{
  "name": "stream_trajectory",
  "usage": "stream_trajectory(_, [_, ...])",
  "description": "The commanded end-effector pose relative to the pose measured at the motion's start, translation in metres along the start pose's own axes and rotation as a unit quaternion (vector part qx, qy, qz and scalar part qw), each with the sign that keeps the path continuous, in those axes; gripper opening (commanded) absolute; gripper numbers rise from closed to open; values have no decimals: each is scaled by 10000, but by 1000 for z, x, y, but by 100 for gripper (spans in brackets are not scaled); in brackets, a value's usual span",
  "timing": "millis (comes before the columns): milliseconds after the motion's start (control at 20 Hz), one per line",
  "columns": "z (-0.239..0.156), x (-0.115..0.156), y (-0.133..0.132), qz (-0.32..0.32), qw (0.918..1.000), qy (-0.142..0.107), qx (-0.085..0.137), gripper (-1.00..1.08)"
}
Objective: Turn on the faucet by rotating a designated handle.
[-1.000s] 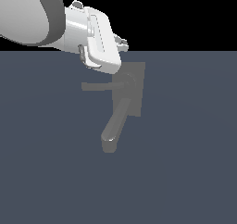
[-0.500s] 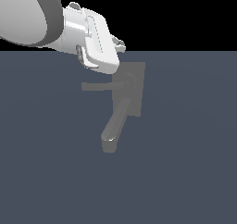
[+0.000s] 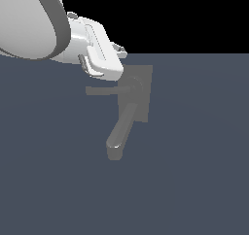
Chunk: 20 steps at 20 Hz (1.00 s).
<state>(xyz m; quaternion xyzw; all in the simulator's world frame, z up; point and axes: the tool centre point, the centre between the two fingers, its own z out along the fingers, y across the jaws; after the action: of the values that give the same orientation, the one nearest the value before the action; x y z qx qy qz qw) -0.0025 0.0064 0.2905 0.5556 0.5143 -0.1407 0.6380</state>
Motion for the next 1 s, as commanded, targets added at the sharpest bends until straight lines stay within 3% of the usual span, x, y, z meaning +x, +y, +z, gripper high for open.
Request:
stream_trajectory(0, [-3, 9, 4, -140, 9997, 15, -217, -100])
stream_trajectory(250, [-13, 34, 14, -513, 9954, 62, -801, -100])
stream_trajectory(500, [-29, 66, 23, -960, 9838, 131, -1508, -100])
stream_trajectory(700, [-43, 92, 28, -1318, 9690, 197, -2079, -100])
stream_trajectory(950, [-65, 126, 31, -1758, 9438, 290, -2784, -100])
